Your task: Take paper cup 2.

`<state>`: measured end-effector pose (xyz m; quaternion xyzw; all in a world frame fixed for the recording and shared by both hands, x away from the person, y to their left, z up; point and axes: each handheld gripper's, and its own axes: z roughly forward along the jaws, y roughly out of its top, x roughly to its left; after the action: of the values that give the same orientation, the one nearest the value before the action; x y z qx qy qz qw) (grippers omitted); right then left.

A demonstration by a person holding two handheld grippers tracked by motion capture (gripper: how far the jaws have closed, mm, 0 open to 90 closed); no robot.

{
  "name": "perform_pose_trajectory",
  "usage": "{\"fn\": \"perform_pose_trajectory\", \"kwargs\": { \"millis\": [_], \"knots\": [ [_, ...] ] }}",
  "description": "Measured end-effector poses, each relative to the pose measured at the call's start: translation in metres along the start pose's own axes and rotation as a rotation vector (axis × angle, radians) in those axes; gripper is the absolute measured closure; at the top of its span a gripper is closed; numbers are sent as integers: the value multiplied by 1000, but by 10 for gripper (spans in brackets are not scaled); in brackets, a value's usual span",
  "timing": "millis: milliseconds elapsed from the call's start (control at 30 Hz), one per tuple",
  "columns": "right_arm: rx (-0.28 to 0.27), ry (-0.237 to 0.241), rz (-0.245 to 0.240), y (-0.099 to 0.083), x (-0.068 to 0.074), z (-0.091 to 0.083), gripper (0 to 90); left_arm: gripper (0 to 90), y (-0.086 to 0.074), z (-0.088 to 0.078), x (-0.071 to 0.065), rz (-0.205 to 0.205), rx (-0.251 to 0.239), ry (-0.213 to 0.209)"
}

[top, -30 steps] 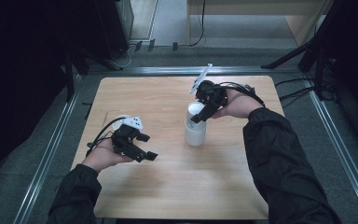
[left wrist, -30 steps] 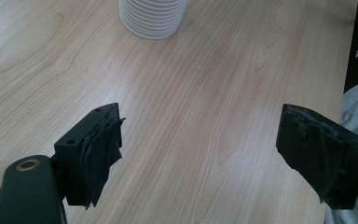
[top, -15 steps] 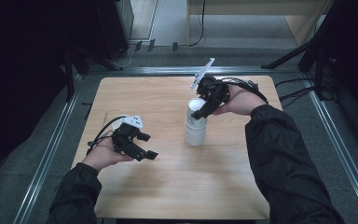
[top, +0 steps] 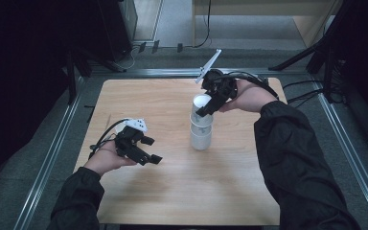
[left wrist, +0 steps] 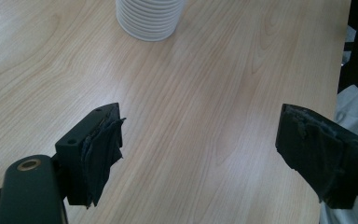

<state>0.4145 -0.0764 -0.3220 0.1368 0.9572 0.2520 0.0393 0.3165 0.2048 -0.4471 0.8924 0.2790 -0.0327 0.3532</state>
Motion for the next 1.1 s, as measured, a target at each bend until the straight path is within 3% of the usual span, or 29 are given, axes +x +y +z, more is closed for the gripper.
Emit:
{"fn": "perform_pose_trajectory", "kwargs": {
  "millis": [267,433,600,833,1100],
  "knots": [
    [-15,-36,-21,10,7,-28,346,149,1,0,0,1,-7,-2],
    [-74,-1,-19,11,15,-52,349,149,4,2,0,10,-2,-8],
    [-107,42,-22,1,34,-67,351,149,7,4,1,11,-3,-13],
    [-141,72,-27,-22,51,-66,351,149,13,6,-1,28,-27,-35],
    [-176,118,-15,-51,58,-41,353,149,18,8,-5,57,-39,-54]
  ]
}}
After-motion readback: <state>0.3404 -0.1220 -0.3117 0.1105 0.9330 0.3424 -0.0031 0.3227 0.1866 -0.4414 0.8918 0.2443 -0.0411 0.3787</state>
